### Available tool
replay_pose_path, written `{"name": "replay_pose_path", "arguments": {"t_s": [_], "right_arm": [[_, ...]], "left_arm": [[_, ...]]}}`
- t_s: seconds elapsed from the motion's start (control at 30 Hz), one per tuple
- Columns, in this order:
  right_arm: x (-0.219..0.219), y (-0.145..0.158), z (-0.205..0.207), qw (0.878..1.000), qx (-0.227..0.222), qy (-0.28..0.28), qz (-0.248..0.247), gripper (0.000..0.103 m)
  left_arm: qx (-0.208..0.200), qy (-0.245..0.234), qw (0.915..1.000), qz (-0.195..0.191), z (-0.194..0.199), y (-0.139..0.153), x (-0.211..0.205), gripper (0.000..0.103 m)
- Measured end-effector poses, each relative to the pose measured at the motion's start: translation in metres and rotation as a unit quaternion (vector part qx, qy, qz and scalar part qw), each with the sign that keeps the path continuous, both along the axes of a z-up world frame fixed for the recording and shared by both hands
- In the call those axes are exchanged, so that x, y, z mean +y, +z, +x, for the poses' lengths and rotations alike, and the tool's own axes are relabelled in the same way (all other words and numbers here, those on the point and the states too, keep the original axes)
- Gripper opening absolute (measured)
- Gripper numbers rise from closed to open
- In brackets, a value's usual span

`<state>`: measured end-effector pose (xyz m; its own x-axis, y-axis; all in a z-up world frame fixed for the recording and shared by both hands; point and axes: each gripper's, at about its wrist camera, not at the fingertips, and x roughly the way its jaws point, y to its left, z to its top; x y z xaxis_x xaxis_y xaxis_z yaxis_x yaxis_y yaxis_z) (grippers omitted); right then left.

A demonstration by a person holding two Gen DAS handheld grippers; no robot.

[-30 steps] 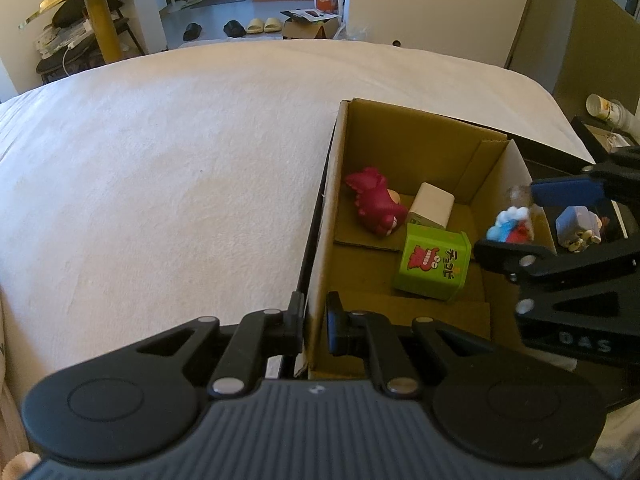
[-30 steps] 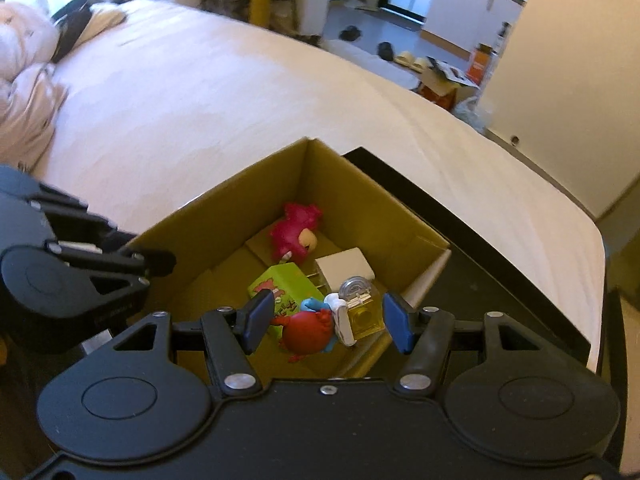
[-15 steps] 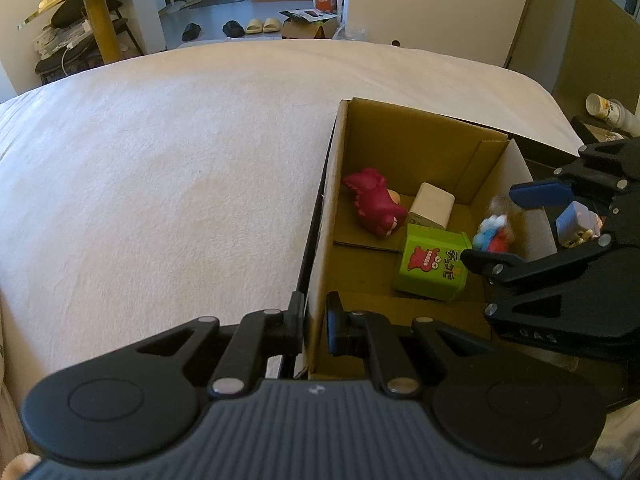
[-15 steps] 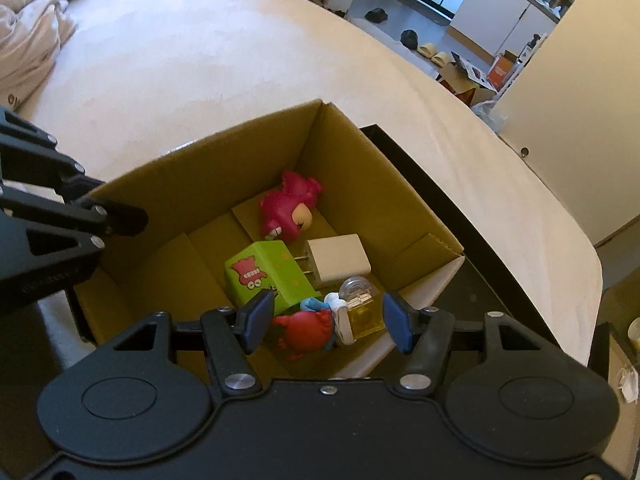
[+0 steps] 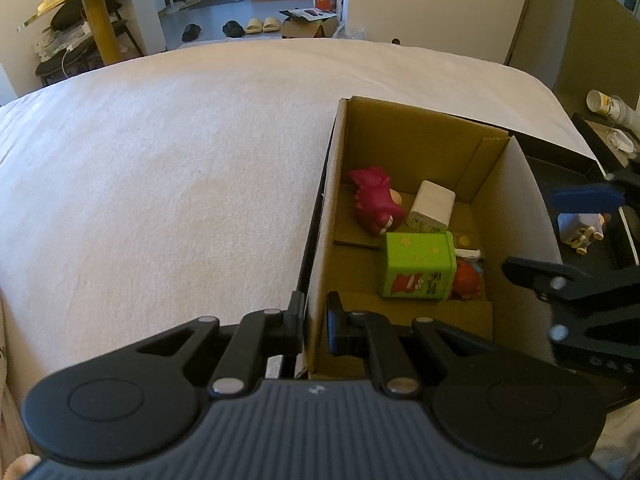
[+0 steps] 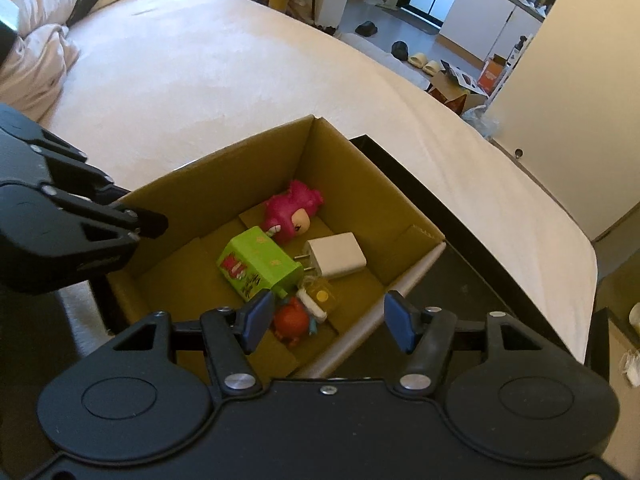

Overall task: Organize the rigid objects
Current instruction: 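Lower the red figure into the cardboard box and open the right gripper, then move the right gripper to the lavender figure on the tray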

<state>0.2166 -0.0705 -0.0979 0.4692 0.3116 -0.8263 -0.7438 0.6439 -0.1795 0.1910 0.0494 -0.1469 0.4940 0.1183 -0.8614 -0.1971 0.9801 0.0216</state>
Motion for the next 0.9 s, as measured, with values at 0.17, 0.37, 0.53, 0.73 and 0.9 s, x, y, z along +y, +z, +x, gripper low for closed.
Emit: {"name": "replay_pose_path", "arguments": {"t_s": [0.17, 0.37, 0.53, 0.73, 0.9], "right_arm": [[-0.013, 0.007, -0.005, 1.000, 0.003, -0.012, 0.017, 0.061], [-0.030, 0.012, -0.005, 0.999, 0.013, -0.035, 0.038, 0.061], [-0.047, 0.010, -0.003, 0.998, 0.014, -0.056, 0.039, 0.061], [-0.070, 0.000, 0.005, 0.995, 0.018, -0.086, 0.036, 0.061], [-0.087, -0.011, 0.010, 0.994, 0.019, -0.106, 0.035, 0.061]], "left_arm": [[0.001, -0.001, 1.0000, 0.004, -0.001, 0.000, -0.002, 0.010], [0.002, -0.002, 1.0000, 0.009, -0.001, 0.001, -0.003, 0.010], [0.002, -0.001, 0.9999, 0.011, -0.001, 0.002, -0.004, 0.010], [0.002, -0.002, 0.9999, 0.014, -0.002, 0.002, -0.004, 0.010], [0.002, -0.003, 0.9998, 0.018, -0.002, 0.002, -0.004, 0.010]]}}
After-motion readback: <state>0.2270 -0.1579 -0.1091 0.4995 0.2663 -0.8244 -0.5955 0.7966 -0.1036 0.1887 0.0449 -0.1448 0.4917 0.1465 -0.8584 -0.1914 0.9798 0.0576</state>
